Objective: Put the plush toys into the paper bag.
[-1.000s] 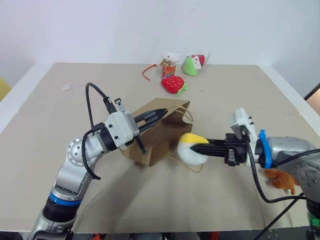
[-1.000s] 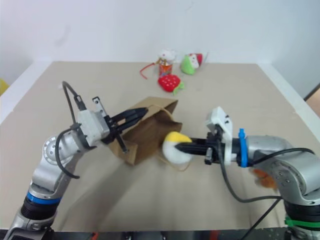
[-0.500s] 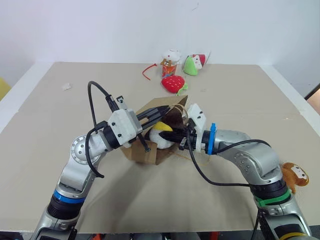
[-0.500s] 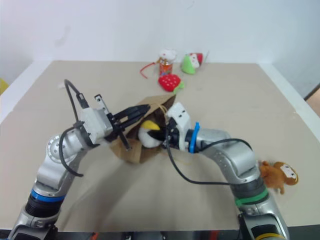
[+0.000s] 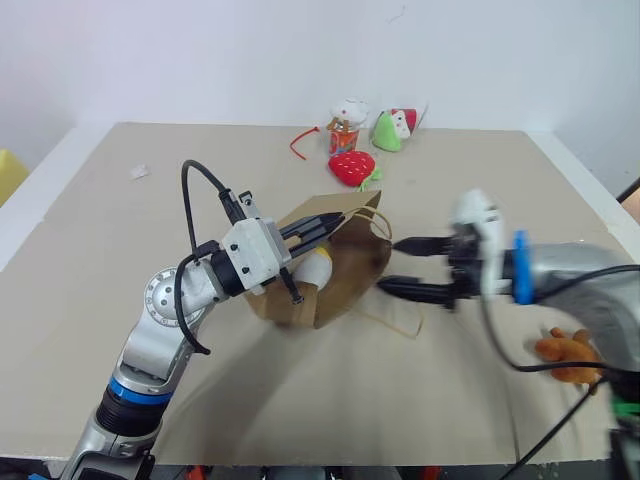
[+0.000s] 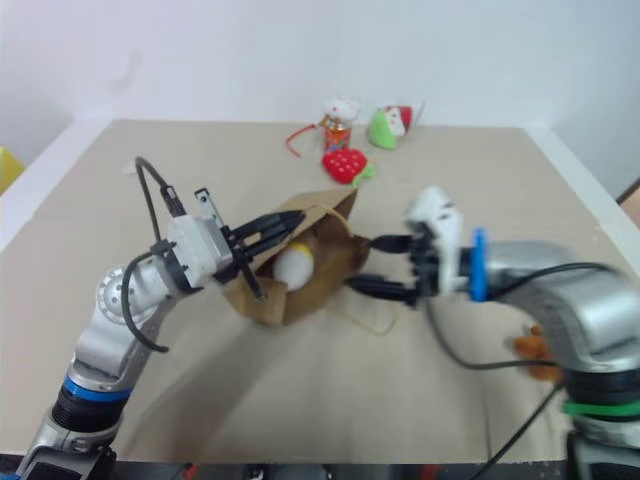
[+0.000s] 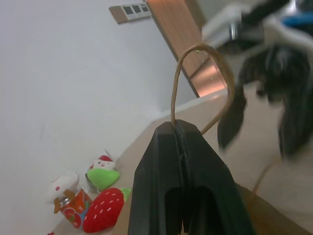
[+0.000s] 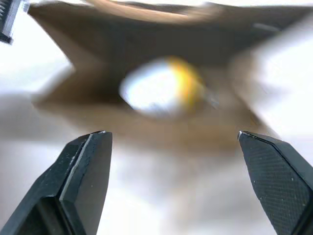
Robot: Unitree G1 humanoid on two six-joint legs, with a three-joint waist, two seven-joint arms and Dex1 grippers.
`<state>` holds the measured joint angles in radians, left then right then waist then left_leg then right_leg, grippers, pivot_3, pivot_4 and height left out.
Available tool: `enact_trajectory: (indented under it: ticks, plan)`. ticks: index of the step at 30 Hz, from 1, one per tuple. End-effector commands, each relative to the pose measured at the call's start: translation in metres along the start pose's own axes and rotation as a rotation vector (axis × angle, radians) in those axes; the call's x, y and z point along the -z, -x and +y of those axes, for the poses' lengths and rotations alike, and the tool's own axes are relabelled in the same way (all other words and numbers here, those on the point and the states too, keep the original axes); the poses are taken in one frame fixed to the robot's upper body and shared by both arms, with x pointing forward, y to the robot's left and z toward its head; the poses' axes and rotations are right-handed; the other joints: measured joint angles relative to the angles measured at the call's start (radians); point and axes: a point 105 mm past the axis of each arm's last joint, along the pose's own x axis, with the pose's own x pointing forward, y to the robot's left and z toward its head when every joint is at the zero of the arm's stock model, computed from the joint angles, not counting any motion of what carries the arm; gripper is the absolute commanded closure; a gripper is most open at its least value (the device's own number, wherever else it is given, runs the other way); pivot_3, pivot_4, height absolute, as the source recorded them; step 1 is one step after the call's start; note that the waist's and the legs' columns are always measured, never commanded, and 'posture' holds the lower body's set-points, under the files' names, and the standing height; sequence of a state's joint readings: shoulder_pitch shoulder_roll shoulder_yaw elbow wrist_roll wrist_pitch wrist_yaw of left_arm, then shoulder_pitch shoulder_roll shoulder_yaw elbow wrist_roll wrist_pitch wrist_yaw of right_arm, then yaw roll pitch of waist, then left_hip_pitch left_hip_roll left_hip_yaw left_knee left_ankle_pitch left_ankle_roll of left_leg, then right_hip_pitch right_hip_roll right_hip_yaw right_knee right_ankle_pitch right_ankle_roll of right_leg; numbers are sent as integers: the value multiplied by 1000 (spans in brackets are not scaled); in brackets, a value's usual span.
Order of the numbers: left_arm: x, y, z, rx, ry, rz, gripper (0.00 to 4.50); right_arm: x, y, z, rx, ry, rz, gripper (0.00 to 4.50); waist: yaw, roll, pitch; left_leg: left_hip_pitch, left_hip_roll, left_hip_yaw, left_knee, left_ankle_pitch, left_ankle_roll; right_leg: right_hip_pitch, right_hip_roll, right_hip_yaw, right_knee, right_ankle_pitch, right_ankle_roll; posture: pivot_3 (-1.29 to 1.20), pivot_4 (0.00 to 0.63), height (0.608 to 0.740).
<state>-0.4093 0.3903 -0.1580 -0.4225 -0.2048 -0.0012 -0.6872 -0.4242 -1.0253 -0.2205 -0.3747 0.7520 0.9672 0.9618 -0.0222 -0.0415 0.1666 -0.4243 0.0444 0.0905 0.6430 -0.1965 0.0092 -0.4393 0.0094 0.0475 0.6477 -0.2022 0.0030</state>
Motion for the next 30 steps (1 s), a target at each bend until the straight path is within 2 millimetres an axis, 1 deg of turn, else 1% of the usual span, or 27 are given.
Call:
enact_trajectory:
  ticks: [1,3,4,6,7,8,10,11,13,17,22,24,25,26,27,28,29,30]
  plan:
    - [-11,0,1,9,-32,-39,4500,11,43,-29,182,-27,46,66,-1,0,0,0,0,0,0,0,0,0,0,0,0,0,0,0,150,740]
    - [-9,1,1,9,-31,-37,4500,24,70,-48,321,-47,77,66,0,0,0,1,1,-2,0,0,0,1,1,0,0,0,0,0,150,740]
    - [-9,1,1,9,-30,-38,4500,32,86,-60,419,-64,89,66,0,0,0,1,1,-2,0,0,0,1,2,0,1,0,-1,0,150,740]
    - [-10,0,0,8,-27,-40,4500,51,111,-73,550,-76,128,66,1,0,0,2,1,-2,0,0,0,1,2,-1,1,0,-1,0,150,740]
    - [-9,0,-2,7,-25,-41,4500,68,126,-75,606,-102,175,66,2,1,0,2,1,-3,0,0,0,2,2,-1,1,0,-1,0,150,740]
    - [-9,0,-3,6,-21,-42,4500,81,137,-73,633,-116,215,66,2,1,-1,2,0,-2,0,0,0,1,2,-1,1,0,-1,0,150,740]
    - [-10,1,-5,1,-15,-43,4500,100,155,-71,687,-163,254,66,2,3,-2,2,0,-2,0,0,0,2,1,-1,1,1,2,0,150,740]
    - [-10,1,-5,0,-14,-44,4500,106,160,-70,708,-175,264,66,1,3,-2,2,0,-2,0,0,0,2,1,0,1,2,3,0,150,740]
    - [-9,1,-6,0,-11,-45,4500,122,168,-68,746,-226,284,66,-2,3,-2,2,0,-1,0,0,0,2,2,1,1,2,3,0,150,740]
    - [-8,0,-6,1,-9,-47,4500,155,167,-56,748,-297,337,66,-2,3,-2,5,-1,-3,1,0,0,3,3,1,1,0,0,0,150,740]
    - [-7,-1,-7,11,-9,-52,4500,176,156,-49,731,-365,340,66,-2,6,-3,6,-3,-3,1,1,1,3,3,4,1,0,0,0,150,740]
    - [-6,-1,-7,13,-12,-52,4500,182,153,-51,746,-394,320,584,-2,5,-3,7,-4,-3,1,2,2,4,3,5,1,0,0,0,150,740]
    - [-6,-2,-6,13,-15,-52,4500,185,151,-49,738,-405,321,947,-2,5,-3,8,-4,-3,1,2,2,5,2,6,0,0,0,0,150,740]
    - [-6,-2,-6,13,-17,-52,4500,188,149,-48,731,-411,323,1089,-2,5,-3,8,-5,-3,1,2,2,5,2,6,0,0,0,0,150,740]
    - [-6,-2,-6,17,-18,-52,4500,190,149,-46,728,-418,328,1547,-1,5,-3,8,-6,-3,1,2,3,5,2,7,0,0,0,0,150,740]
    - [-6,-2,-7,20,-20,-53,4500,192,148,-45,724,-425,326,2337,-1,5,-3,8,-7,-3,1,3,3,6,1,7,0,0,0,0,150,740]
    - [-7,-2,-7,21,-21,-53,4500,192,148,-45,723,-428,324,2685,-1,5,-3,8,-7,-3,1,3,3,6,1,8,-1,0,0,0,150,740]
    - [-7,-1,-7,23,-22,-52,4500,192,147,-45,721,-430,320,2839,-1,4,-3,8,-7,-3,2,3,3,6,1,8,-1,0,0,0,150,740]
